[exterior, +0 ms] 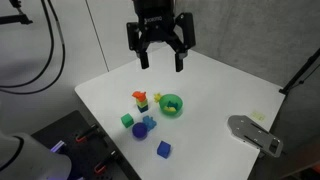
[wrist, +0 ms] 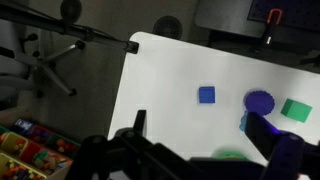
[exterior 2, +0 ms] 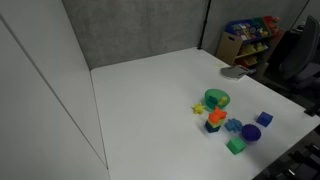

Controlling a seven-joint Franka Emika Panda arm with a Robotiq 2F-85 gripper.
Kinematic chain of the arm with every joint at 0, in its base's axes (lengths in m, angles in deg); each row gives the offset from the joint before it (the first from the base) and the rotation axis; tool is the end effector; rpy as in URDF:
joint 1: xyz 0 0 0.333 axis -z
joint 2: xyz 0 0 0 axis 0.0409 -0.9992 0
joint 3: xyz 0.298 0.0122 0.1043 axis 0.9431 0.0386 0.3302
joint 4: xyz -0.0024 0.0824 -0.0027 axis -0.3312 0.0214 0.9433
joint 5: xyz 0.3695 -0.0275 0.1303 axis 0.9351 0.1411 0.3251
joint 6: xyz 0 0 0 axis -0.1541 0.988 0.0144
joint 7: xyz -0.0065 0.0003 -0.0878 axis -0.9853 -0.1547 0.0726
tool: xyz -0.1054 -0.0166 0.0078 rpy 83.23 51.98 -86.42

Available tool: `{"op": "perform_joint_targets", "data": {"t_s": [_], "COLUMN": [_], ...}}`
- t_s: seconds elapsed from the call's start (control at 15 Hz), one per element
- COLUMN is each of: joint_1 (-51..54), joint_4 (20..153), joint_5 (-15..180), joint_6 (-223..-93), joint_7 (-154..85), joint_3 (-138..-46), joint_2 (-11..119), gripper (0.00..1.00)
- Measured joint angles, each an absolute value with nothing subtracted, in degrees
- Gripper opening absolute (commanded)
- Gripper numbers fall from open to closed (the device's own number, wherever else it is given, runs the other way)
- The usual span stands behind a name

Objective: Take the blue thong out of the bowl and place it on the blue block

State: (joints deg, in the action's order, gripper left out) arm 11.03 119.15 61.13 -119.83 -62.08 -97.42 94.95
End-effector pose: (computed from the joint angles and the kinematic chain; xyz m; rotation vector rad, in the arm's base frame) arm 0.3860 -0.1767 0.5538 2.8197 0.2471 -0.2707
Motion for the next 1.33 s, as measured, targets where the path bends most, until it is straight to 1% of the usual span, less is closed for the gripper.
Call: {"op": "perform_joint_targets", "data": {"t_s": [0.4,0.73,1.0,1.33], "joint_1": [10.84,7.91,5.34,4.34], "joint_4": [119.16,118.74,118.18,117.34], "joint_5": [61.16,65.66,69.91,76.01], "joint_6": [-119.84,-120.57,-123.86,-131.12], "joint_7": [-61.98,-60.28,-57.58,-55.72], "joint_3": [-97.47,-97.14,-95.97,-95.08], "joint_2": [94.92,93.19,89.85,82.84], "gripper": [1.00,1.00,1.00,1.00]}}
